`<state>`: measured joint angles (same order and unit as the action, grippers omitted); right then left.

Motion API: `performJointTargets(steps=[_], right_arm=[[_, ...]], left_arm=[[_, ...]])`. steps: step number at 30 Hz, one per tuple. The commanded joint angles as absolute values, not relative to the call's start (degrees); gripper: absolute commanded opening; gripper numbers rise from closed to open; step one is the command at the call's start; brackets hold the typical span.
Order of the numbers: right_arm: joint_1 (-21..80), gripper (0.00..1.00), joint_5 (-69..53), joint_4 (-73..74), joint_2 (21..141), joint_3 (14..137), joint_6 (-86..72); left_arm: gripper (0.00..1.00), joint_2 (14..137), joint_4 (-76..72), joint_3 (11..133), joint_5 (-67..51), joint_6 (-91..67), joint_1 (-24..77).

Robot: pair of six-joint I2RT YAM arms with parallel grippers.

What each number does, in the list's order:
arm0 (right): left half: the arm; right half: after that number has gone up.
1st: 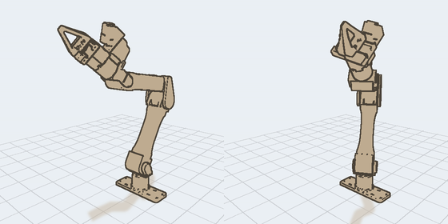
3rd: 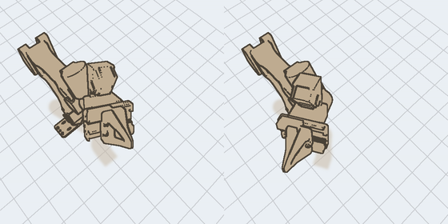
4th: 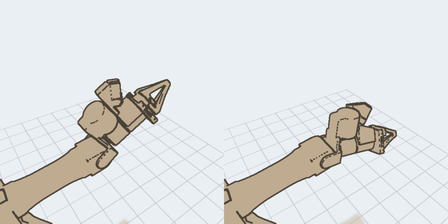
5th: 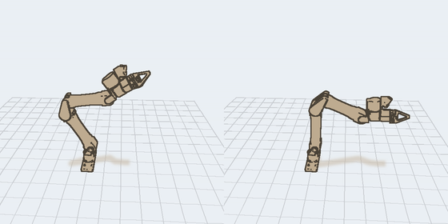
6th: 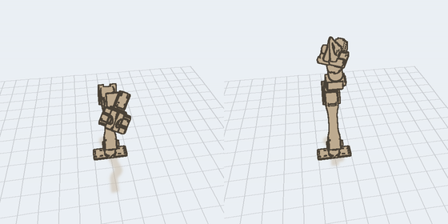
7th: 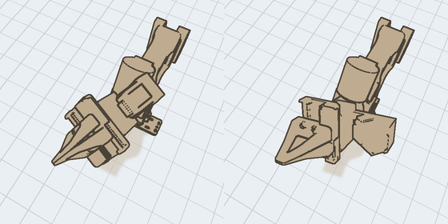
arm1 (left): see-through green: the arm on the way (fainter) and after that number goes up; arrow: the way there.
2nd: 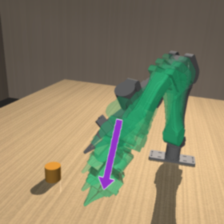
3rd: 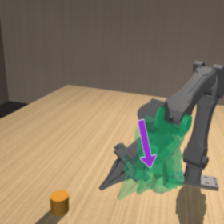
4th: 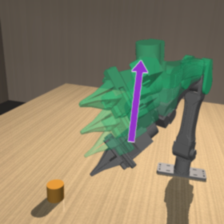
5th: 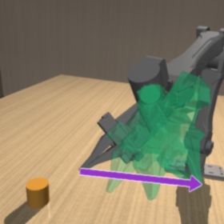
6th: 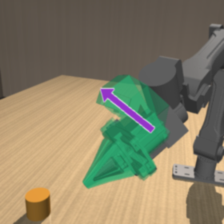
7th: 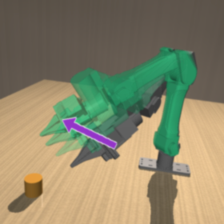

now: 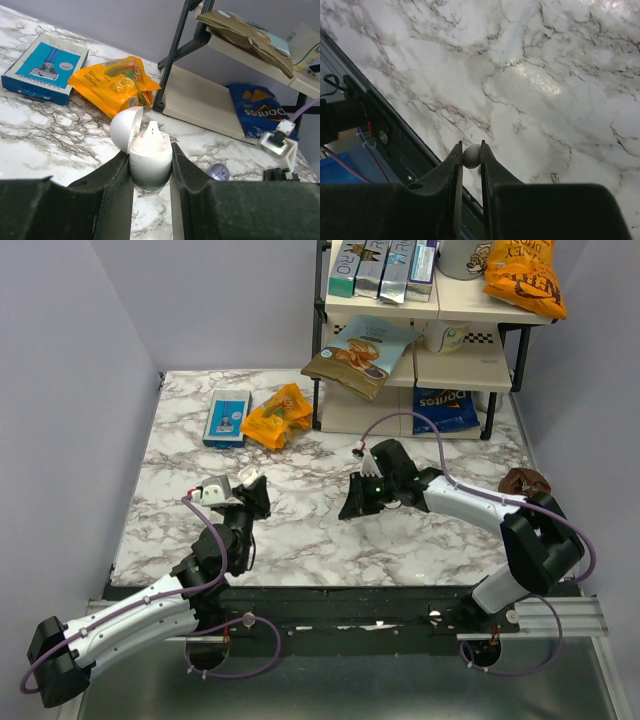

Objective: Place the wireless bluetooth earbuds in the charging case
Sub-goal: Pick up the earbud from the center of the board.

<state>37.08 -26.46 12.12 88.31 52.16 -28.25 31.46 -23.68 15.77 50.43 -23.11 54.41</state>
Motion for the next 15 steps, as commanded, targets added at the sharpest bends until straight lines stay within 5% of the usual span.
performJointTargets(steps=[1,15], right_arm=[[37.0,0.18,-30.2,13.4,91.0,49.7,-25.0],[36.9,0.37,-18.8,18.1,95.8,51.7,-21.2]], left_arm=[[0.0,30.5,-22.2,14.3,50.6,-24.9,54.7],[0.0,31.3,-21.6,14.1,50.1,-25.7,54.8]])
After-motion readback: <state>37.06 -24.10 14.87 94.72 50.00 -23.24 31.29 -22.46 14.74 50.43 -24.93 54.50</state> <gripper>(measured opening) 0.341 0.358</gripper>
